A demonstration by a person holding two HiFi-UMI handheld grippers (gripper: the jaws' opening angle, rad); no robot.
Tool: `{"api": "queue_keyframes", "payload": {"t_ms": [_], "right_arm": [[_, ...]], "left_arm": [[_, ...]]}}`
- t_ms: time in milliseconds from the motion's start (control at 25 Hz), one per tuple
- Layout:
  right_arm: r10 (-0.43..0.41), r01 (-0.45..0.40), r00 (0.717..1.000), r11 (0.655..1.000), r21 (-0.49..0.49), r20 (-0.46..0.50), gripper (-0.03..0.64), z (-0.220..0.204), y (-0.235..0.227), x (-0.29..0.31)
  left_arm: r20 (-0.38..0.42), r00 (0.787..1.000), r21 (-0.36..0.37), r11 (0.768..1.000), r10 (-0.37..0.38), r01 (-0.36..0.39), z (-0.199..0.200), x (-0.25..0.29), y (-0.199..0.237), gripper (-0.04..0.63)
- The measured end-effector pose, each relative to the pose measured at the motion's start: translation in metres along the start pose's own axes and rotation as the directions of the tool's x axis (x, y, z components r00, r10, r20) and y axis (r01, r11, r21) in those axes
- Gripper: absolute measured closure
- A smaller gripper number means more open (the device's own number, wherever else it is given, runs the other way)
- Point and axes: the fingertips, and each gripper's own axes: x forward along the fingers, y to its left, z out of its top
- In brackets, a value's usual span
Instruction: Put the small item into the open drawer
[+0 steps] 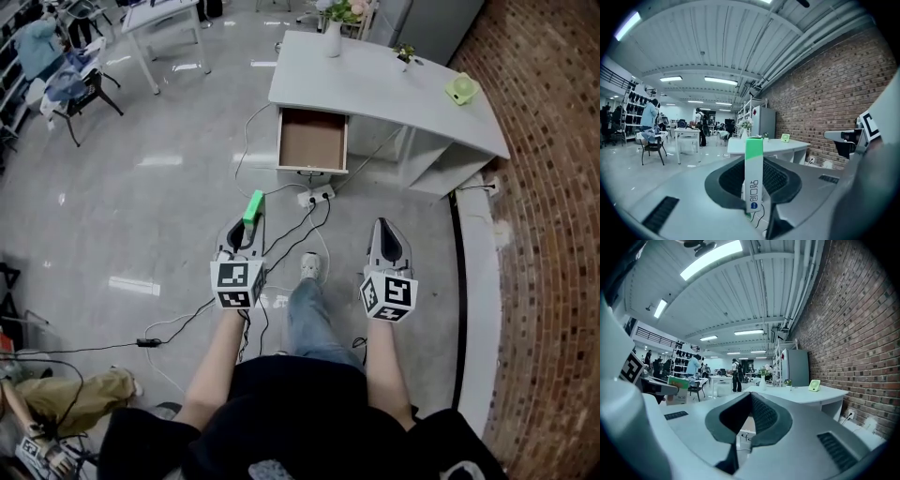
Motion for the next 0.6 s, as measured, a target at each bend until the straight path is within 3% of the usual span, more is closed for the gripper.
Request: {"api": "queue_keyframes", "payload": {"t_ms": [600], "right_arm": [[0.119, -0.118, 0.993, 0.992, 0.045, -0.028, 0.617, 0.013, -0.063, 0.232]], "left_arm": [[-0.054, 0.997, 0.042, 0.998, 0.049, -0.046, 0.046, 0.203, 0.024, 0.504]]}}
